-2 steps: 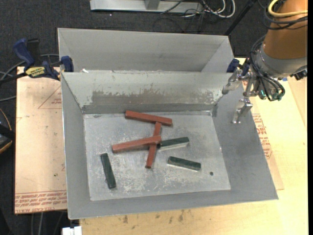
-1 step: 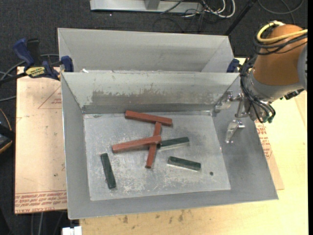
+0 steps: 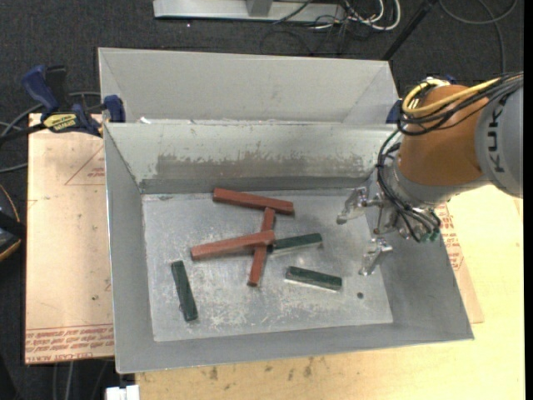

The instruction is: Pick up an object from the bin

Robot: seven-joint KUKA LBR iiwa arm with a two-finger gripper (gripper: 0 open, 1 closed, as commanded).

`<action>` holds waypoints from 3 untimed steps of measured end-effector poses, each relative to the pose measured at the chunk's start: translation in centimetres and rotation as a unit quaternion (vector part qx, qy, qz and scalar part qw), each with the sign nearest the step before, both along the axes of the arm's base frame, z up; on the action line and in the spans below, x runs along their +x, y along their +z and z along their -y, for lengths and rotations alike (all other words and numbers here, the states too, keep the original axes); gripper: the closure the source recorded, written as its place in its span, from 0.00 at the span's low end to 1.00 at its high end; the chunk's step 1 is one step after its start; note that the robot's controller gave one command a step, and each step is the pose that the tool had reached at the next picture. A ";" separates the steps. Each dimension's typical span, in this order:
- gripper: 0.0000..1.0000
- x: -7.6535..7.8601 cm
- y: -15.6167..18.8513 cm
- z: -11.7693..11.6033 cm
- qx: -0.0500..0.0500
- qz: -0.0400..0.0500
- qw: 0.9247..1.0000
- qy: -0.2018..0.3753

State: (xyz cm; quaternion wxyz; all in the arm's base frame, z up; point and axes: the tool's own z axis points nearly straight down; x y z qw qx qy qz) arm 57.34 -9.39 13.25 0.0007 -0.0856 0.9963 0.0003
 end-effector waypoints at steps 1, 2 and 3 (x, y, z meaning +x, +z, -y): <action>1.00 1.2 -5.5 -2.0 -0.001 0.005 0.992 0.124; 1.00 1.2 -5.5 -2.0 -0.001 0.005 0.992 0.124; 0.00 6.4 -2.7 0.3 -0.001 0.003 0.985 0.171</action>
Offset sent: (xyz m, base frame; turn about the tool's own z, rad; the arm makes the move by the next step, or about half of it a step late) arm 0.0000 0.0000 0.0000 0.0000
